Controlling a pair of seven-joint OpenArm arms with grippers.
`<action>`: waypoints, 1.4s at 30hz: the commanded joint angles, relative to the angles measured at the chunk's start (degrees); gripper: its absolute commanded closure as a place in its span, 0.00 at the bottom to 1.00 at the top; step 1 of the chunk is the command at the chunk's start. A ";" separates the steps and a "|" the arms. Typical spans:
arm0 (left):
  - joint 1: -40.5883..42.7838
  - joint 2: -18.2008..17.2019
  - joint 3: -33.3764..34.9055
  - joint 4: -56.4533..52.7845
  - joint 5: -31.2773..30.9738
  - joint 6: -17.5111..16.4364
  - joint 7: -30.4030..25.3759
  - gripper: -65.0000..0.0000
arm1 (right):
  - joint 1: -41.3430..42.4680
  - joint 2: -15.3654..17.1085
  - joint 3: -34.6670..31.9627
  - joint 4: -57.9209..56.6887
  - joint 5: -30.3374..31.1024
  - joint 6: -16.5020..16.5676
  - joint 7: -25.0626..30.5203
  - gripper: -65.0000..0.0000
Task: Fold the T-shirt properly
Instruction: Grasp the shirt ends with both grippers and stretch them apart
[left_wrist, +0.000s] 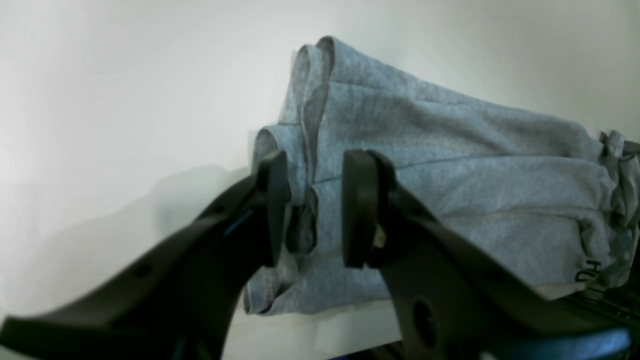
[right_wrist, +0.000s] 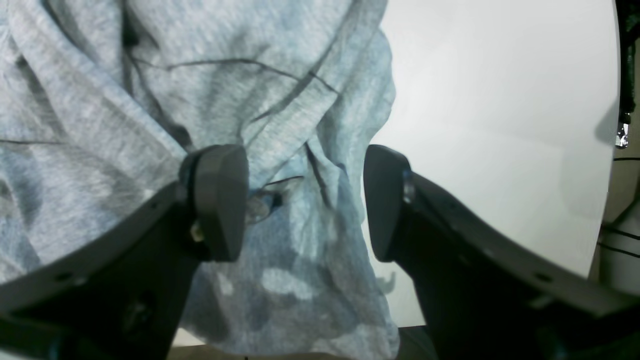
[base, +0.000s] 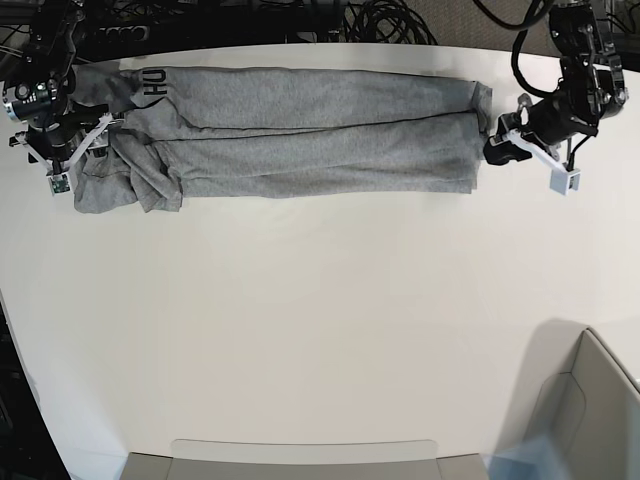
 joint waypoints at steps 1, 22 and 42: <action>-0.48 -1.07 -0.64 1.90 -0.92 -0.42 -0.87 0.69 | 0.21 0.94 0.36 1.09 -0.12 0.08 0.88 0.44; -0.22 -1.69 8.41 -0.13 10.51 -0.34 -3.06 0.68 | 0.13 1.03 0.36 1.18 -0.12 0.08 0.88 0.44; -0.39 -3.09 12.72 -7.16 10.16 -0.34 -7.02 0.68 | -0.67 1.99 0.36 1.18 -0.03 0.08 0.97 0.44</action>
